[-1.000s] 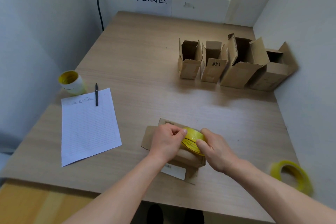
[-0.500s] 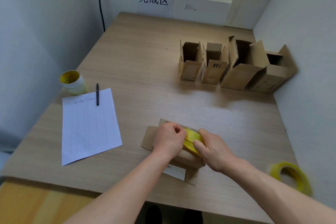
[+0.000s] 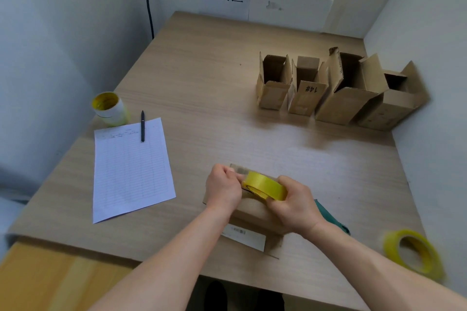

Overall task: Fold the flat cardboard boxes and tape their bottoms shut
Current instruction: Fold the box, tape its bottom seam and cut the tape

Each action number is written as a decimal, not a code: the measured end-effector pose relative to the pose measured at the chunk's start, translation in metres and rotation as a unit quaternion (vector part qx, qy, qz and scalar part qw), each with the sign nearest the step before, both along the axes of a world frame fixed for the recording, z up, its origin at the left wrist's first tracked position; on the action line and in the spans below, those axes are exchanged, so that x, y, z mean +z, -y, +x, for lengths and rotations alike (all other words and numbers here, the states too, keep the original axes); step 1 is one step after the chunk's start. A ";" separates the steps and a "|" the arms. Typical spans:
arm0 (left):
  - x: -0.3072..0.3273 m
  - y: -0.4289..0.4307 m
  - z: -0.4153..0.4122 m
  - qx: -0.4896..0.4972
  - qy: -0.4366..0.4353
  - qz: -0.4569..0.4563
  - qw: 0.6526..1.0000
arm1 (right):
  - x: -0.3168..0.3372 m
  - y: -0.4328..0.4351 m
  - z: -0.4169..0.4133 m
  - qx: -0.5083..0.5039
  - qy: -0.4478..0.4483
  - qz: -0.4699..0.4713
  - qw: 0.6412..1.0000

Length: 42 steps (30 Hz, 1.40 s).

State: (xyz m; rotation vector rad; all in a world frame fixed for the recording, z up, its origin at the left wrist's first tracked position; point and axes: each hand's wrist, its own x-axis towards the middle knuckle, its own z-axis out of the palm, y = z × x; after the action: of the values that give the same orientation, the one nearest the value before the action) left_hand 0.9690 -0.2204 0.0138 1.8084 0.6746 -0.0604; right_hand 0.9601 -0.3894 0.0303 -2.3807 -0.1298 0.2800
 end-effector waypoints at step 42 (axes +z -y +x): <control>-0.049 -0.022 -0.020 0.089 0.034 -0.081 0.992 | -0.012 -0.023 0.014 0.075 -0.045 -0.108 0.990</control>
State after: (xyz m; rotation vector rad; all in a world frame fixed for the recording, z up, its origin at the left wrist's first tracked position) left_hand 0.9489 -0.1987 -0.0354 1.5822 0.7590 0.0635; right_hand 0.9743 -0.3667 0.0183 -2.5716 -0.2489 0.4938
